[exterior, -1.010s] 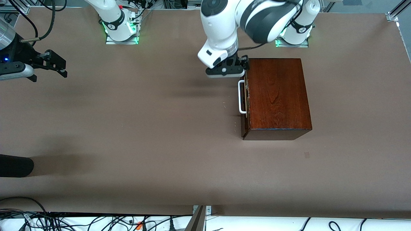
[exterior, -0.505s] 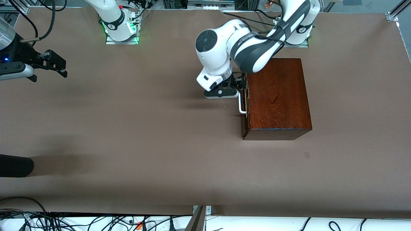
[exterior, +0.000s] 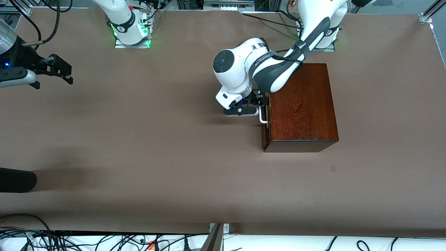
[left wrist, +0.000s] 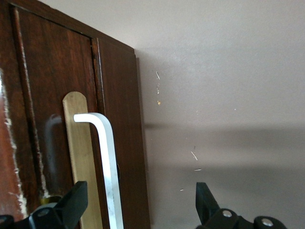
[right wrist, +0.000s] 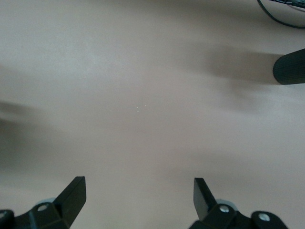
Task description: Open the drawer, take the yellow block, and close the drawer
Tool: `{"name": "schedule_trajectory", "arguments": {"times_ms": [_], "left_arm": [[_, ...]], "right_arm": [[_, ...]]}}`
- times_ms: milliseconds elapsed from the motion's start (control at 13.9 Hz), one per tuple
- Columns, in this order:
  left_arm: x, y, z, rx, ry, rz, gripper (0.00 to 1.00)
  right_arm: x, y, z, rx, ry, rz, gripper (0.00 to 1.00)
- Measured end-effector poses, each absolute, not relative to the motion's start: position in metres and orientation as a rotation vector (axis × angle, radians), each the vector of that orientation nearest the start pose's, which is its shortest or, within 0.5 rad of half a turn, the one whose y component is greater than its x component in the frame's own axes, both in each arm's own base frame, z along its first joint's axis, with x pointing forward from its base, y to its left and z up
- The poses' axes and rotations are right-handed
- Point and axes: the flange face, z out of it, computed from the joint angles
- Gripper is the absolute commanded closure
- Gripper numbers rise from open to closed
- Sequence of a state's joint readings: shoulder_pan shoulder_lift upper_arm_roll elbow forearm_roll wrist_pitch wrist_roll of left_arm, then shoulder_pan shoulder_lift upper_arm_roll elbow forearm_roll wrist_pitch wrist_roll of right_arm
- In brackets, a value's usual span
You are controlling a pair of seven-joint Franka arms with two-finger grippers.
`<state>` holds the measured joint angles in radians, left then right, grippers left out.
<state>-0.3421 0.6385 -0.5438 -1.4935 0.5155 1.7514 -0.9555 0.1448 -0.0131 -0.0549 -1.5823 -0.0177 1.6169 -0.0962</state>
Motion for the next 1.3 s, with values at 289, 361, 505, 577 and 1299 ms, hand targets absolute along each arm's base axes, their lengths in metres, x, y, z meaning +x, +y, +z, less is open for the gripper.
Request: {"name": "schedule_trajectory", "arguments": {"times_ms": [289, 361, 505, 577, 1299], "left_arm": [[0.502, -0.445, 0.305, -2.801, 0.048, 0.066, 0.0], [0.502, -0.444, 0.301, -2.796, 0.034, 0.071, 0.0], [0.501, -0.443, 0.292, -2.787, 0.007, 0.084, 0.0], [0.501, -0.443, 0.288, -2.784, 0.0, 0.089, 0.0], [0.499, -0.451, 0.271, -2.794, -0.008, 0.058, 0.0]], "right_arm": [[0.553, 0.048, 0.631, -3.144, -0.294, -0.075, 0.0], [0.553, 0.048, 0.63, -3.144, -0.294, -0.075, 0.0], [0.553, 0.048, 0.631, -3.144, -0.294, -0.075, 0.0], [0.553, 0.048, 0.63, -3.144, -0.294, -0.075, 0.0], [0.553, 0.047, 0.63, -3.144, -0.292, -0.075, 0.0]]}}
